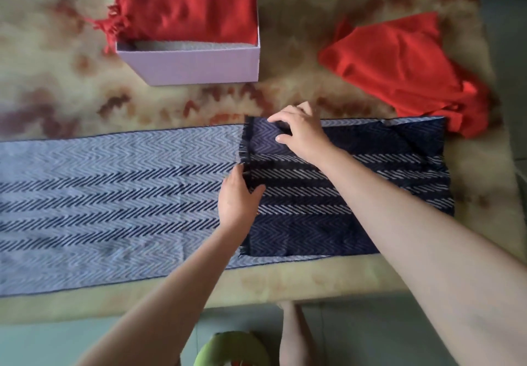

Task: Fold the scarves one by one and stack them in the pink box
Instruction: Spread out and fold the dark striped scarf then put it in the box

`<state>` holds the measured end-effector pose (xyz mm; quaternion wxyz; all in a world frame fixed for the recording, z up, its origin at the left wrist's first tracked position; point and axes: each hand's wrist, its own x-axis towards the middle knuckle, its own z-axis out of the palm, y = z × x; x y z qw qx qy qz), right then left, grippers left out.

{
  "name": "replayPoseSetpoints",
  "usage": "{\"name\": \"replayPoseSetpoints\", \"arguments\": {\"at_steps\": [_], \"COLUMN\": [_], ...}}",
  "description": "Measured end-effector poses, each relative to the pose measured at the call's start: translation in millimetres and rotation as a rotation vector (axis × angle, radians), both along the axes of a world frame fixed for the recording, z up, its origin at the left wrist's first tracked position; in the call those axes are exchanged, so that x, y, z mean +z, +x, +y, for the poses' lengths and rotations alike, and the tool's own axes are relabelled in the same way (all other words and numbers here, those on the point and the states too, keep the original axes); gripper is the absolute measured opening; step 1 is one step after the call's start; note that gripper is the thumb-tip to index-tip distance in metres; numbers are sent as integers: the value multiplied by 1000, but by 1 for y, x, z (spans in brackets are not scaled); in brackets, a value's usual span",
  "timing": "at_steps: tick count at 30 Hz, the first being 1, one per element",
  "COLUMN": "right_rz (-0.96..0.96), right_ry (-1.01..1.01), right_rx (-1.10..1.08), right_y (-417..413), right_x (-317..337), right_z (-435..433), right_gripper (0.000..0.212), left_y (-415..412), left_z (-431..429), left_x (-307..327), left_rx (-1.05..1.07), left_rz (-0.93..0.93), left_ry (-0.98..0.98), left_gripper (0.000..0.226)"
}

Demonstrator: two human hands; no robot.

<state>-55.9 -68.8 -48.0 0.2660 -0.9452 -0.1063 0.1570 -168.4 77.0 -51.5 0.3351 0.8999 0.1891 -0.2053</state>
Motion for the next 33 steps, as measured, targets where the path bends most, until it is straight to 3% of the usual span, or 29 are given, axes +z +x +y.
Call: {"name": "replayPoseSetpoints", "arguments": {"at_steps": [3,7,10,13,17,20,23,26,28,33], "right_rz": [69,141,213,203,140,115,116,131,129,130], "right_ry": [-62,13,-111,-134,-143,-135,-122,-127,-137,-171], "right_rx": [76,-55,-3,3,60,79,82,136,200,341], "right_y": [9,14,17,22,29,32,34,36,36,37], "right_x": [-2,-8,-10,0,22,35,43,48,51,54], "right_z": [19,35,42,46,47,47,53,73,92,164], "right_gripper": [43,48,45,37,25,23,28,31,29,18], "left_y": [-1,-16,-33,-44,-48,-54,-68,-78,-84,-102], "left_z": [7,9,12,15,25,34,39,50,67,131], "left_x": [1,7,8,14,13,10,15,18,17,14], "left_rx": [-11,-47,-98,-124,69,176,392,636,710,660], "left_rz": [27,123,197,217,154,139,214,183,117,40], "left_ry": [11,-12,8,28,-194,-353,-620,-768,-745,-576], "left_gripper": [61,65,69,52,17,11,8,7,7,9]}}
